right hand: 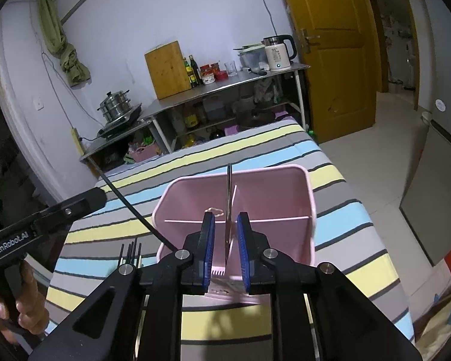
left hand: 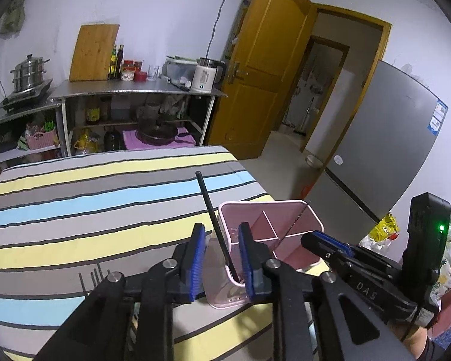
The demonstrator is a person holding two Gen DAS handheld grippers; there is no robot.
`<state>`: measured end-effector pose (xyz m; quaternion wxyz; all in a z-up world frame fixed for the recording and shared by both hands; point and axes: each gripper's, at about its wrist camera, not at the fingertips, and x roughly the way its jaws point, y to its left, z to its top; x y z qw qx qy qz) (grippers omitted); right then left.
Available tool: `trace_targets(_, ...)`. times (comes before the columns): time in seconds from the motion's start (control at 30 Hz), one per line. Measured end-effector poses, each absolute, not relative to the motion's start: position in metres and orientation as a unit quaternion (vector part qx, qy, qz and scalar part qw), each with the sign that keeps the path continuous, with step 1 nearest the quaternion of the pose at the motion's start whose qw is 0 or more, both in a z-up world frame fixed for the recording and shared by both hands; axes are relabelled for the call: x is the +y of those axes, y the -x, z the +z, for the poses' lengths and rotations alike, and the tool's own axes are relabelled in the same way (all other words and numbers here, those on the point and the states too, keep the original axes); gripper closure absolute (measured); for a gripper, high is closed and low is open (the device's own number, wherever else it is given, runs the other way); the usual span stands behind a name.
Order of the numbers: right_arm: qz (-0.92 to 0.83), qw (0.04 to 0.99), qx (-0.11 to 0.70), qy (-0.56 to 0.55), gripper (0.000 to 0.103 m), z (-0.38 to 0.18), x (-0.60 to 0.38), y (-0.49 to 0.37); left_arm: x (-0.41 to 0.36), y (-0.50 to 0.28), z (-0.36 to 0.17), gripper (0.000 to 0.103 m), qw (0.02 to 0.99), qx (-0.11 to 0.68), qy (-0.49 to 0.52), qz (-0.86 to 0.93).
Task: Organize utensils
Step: 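Open both grippers to drop the chopsticks into the pink holder, then move both grippers back down to the remaining chopsticks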
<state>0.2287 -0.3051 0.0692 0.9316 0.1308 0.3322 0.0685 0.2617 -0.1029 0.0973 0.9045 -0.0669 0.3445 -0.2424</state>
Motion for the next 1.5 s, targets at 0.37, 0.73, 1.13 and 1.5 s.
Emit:
trace_targets(0.37, 0.089, 0.943, 0.3, -0.116, 0.086, 0.089, -0.292, -0.178, -0.058, -0.191, 0.101, 0.079, 0.926, 0.298, 0.069, -0.22)
trace_targets(0.73, 0.141, 0.94, 0.3, -0.081, 0.086, 0.084, -0.252, -0.141, -0.017, -0.134, 0.068, 0.079, 0.938, 0.299, 0.06, -0.166)
trace_targets(1.13, 0.179, 0.921, 0.342, -0.061, 0.086, 0.045, -0.214, -0.137, 0.025, -0.125, 0.013, 0.079, 0.921, 0.36, 0.094, -0.113)
trace_targets(1.5, 0.194, 0.9, 0.387, -0.046, 0.087, 0.004, -0.186, -0.162, 0.034, -0.174, -0.036, 0.079, 0.899, 0.415, 0.106, -0.094)
